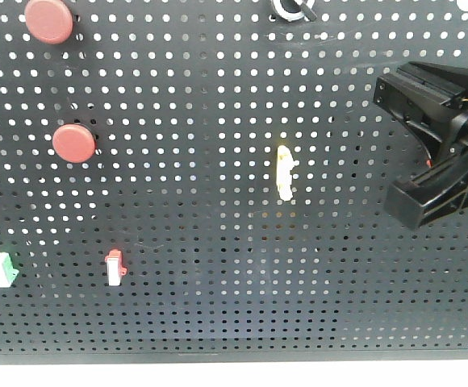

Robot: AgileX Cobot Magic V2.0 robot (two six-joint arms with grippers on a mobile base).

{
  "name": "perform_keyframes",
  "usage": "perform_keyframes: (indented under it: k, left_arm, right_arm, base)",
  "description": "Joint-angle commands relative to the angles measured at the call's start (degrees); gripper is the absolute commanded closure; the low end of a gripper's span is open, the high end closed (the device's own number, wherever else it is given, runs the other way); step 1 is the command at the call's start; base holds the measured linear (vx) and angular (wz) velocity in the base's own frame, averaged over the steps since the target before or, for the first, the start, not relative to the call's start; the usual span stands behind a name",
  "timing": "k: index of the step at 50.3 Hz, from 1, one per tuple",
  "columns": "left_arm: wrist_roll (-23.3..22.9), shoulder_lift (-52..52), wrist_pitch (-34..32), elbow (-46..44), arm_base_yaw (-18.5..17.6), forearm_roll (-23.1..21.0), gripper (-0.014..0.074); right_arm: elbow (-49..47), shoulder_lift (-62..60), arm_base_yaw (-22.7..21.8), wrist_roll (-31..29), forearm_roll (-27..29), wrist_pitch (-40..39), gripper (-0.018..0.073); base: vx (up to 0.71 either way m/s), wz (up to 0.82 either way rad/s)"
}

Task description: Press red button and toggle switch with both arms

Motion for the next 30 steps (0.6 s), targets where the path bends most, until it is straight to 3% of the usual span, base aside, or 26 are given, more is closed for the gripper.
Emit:
perform_keyframes:
  k: [1,9,16,24,30]
  left_arm:
    - [-0.2,-0.3,-4.1,-1.4,-0.3,-0.7,0.0594]
    - [1.5,-2.8,-4.7,3.8,2.1,-0.9,0.0594]
    - [1.8,-12.9,-5.3,19.0,9.6,-5.1,0.0594]
    - [1.8,-27.0,-5.3,38.0,18.5,-5.3,0.0594]
    - [1.2,-35.9,-4.2,48.0,23.3,-5.3,0.0594]
  right_arm:
    - [-1.7,-0.8,-0.4,-0.5,0.0,-3.8,0.0563]
    - [-1.7,-0.8,-0.4,-0.5,0.0,-3.7,0.0563]
    - [-1.7,-0.8,-0.4,-0.5,0.0,-3.7,0.0563]
    - [-1.7,-0.8,-0.4,-0.5,0.0,-3.7,0.0563]
    - [-1.7,-0.8,-0.4,-0.5,0.0,-3.7,0.0563]
  base:
    - [0.00,0.00]
    - [0.00,0.00]
    - [0.00,0.00]
    - [0.00,0.00]
    - [0.00,0.00]
